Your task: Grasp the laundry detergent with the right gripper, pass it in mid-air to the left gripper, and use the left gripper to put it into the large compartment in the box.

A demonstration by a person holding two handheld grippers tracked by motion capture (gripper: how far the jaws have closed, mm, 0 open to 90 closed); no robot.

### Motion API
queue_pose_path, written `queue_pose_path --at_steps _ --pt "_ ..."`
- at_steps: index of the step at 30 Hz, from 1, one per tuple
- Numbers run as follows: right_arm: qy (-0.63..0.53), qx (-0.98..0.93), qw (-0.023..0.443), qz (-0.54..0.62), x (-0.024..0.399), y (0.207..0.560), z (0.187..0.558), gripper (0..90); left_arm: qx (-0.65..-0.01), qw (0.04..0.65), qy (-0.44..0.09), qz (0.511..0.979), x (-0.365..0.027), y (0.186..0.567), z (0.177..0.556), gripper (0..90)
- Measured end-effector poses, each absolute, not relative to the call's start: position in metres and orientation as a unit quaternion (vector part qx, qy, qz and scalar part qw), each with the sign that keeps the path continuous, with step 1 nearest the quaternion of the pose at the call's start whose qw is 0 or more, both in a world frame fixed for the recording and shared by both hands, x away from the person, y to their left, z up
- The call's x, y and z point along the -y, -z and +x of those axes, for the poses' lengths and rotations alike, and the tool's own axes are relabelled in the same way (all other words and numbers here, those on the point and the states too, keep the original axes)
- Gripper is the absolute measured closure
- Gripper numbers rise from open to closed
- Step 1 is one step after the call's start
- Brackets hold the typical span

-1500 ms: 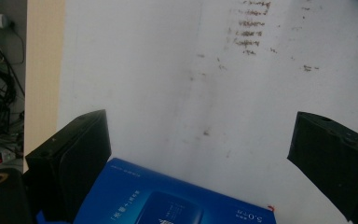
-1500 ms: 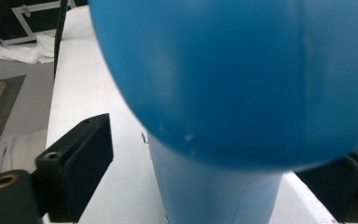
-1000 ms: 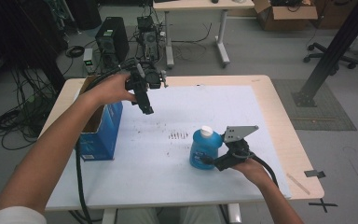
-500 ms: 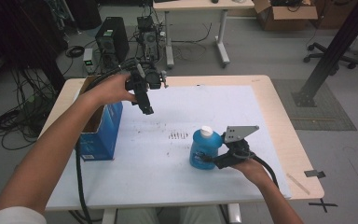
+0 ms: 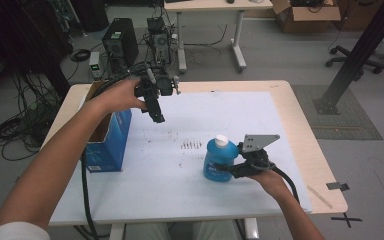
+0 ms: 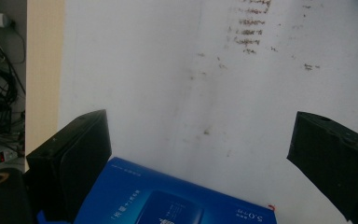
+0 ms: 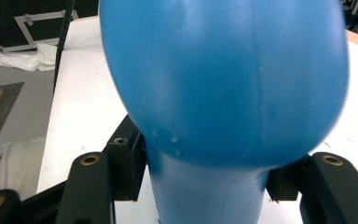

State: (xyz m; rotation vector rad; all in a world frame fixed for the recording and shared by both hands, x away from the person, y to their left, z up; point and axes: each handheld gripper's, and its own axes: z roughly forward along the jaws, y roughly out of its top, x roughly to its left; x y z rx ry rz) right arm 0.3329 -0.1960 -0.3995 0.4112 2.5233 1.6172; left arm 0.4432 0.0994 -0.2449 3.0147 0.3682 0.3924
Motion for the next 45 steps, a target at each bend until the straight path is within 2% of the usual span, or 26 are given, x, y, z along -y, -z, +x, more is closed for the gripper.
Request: queue_pose_path --at_steps 7,26,45 --pt "-0.530 -0.834 0.075 0.137 0.195 0.396 0.332 43.0 -0.121 0.044 -0.131 0.983 -0.101 0.243 0.441 6.2" --pt "-0.534 -0.832 0.066 0.132 0.206 0.348 0.340 43.2 -0.107 0.049 -0.141 0.983 -0.100 0.227 0.418 6.2" --pt "-0.518 -0.847 0.050 0.107 0.201 0.310 0.347 43.2 -0.082 0.065 -0.141 0.984 -0.094 0.190 0.383 6.0"
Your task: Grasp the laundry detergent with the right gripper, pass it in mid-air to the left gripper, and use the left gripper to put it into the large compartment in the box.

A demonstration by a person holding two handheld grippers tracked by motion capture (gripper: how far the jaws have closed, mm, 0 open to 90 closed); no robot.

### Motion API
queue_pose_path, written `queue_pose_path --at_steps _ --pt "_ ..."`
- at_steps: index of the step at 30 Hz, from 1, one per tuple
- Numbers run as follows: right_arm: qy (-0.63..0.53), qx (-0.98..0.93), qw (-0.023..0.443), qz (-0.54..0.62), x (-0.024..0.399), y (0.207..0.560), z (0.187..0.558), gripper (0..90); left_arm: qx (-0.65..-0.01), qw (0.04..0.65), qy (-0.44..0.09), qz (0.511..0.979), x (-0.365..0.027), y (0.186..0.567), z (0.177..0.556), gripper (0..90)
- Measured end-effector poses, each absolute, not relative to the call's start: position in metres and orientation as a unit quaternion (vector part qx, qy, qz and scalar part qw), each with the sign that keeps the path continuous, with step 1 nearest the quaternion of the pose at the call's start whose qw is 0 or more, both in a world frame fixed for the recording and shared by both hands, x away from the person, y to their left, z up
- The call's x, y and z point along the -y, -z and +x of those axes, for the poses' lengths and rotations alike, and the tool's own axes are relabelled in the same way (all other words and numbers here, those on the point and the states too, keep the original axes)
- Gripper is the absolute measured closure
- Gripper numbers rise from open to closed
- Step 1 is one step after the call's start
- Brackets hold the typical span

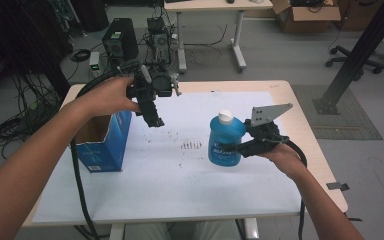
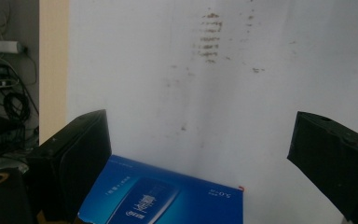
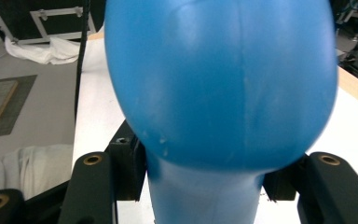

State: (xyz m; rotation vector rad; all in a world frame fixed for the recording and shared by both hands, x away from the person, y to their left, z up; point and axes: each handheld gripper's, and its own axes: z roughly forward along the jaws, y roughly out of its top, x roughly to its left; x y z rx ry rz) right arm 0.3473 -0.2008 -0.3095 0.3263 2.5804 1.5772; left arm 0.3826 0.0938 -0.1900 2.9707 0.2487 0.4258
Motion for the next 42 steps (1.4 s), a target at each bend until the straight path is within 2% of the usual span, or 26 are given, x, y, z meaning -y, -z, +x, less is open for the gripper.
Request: queue_pose_path --at_steps 18,42 --pt "-0.522 -0.850 0.018 0.070 0.174 0.309 0.358 43.4 -0.044 0.066 -0.110 0.991 -0.078 0.171 0.345 6.0" --pt "-0.519 -0.855 -0.022 0.000 0.136 0.307 0.369 43.7 -0.053 0.079 -0.068 0.993 -0.078 0.157 0.338 5.7"
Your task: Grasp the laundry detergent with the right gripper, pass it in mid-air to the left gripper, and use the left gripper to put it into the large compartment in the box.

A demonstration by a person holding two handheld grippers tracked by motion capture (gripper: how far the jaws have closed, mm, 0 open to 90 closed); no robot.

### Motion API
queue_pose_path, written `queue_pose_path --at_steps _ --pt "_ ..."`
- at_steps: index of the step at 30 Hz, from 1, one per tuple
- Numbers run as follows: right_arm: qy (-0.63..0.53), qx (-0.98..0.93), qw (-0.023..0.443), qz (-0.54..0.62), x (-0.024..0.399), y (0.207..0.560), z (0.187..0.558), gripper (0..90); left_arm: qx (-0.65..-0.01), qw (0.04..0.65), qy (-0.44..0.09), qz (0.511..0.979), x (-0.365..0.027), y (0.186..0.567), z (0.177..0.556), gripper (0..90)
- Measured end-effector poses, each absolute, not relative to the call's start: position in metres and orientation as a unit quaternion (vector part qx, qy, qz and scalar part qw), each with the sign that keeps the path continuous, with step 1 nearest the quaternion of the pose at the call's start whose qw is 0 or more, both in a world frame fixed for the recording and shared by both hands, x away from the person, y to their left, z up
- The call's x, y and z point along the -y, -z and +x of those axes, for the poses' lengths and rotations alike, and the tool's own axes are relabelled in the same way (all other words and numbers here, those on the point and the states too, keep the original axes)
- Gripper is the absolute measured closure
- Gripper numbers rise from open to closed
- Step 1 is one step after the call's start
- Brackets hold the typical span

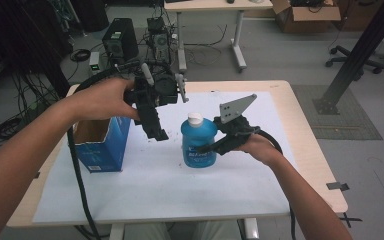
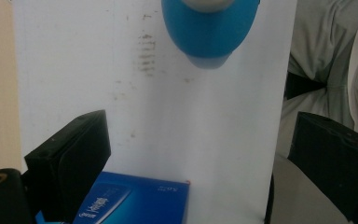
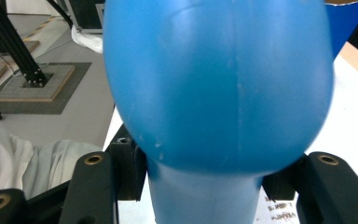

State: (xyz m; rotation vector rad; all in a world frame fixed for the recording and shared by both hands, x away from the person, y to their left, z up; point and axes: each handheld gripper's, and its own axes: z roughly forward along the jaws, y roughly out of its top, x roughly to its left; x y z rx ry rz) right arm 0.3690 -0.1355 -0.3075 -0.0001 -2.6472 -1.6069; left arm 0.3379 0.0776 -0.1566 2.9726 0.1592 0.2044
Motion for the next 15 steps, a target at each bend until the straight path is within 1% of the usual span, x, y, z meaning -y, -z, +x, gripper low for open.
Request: queue_pose_path --at_steps 4,15 --pt "0.515 0.857 0.028 0.010 0.129 0.308 0.371 43.8 -0.056 0.081 -0.057 0.993 -0.077 0.155 0.339 5.5" --pt "0.507 0.860 0.041 0.028 0.113 0.311 0.373 43.9 -0.054 0.082 -0.050 0.994 -0.074 0.155 0.340 5.5"
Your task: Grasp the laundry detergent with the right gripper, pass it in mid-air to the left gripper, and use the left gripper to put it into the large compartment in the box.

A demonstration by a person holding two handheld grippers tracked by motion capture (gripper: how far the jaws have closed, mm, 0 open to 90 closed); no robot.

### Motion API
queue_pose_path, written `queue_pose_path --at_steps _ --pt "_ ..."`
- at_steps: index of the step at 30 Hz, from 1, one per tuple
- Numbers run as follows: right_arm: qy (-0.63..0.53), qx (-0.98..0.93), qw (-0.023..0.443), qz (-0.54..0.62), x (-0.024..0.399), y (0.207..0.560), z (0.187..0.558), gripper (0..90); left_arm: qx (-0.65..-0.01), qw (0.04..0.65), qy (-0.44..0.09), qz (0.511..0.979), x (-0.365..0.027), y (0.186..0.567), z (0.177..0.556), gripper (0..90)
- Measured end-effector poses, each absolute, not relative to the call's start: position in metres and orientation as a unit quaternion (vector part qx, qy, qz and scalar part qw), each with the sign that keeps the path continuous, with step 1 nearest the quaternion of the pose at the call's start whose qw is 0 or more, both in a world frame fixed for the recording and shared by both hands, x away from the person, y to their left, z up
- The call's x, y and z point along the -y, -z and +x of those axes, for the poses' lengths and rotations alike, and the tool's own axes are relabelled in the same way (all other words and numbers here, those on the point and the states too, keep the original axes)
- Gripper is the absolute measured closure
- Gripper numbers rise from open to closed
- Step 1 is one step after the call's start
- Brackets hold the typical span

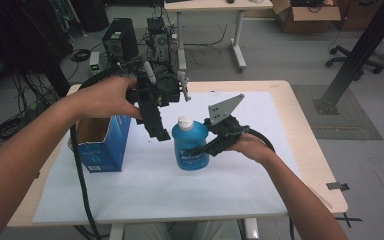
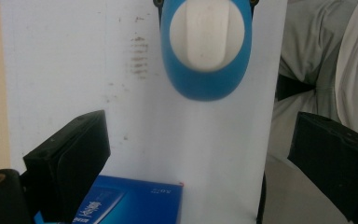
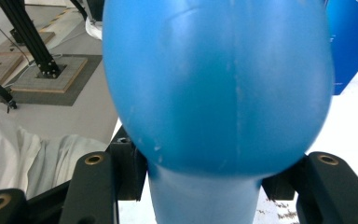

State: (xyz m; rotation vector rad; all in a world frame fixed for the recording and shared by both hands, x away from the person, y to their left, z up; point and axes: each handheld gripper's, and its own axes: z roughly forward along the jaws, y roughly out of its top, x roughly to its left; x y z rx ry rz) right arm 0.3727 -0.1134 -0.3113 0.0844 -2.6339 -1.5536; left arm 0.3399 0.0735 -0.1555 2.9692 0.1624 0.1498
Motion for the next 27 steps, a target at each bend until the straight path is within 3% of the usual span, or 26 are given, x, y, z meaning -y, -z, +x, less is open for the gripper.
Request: queue_pose_path --at_steps 27 --pt "0.502 0.862 0.048 0.047 0.086 0.307 0.375 44.1 -0.045 0.075 -0.049 0.995 -0.060 0.166 0.343 5.5"
